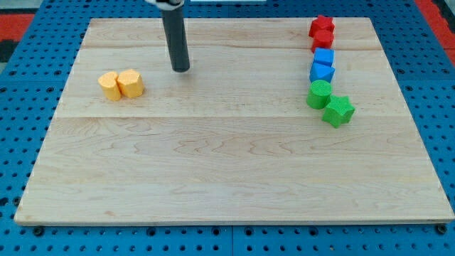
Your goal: Nudge the red star a bit right
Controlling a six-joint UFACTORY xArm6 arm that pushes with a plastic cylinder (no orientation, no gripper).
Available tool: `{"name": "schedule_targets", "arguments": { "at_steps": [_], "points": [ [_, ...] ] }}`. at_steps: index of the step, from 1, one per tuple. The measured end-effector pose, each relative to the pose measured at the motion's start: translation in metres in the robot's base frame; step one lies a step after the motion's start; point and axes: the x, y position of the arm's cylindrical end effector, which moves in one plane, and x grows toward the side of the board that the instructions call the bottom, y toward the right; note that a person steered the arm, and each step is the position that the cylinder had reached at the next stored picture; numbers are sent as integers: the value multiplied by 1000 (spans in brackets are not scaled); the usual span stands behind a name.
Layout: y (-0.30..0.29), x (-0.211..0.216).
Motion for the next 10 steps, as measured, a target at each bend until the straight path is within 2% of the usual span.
{"name": "schedule_targets", "arguments": {
  "at_steps": [1, 2, 5, 7, 10],
  "points": [
    [13, -58],
    [52, -113],
    [93, -116],
    [163, -117],
    [213, -116]
  ]
}}
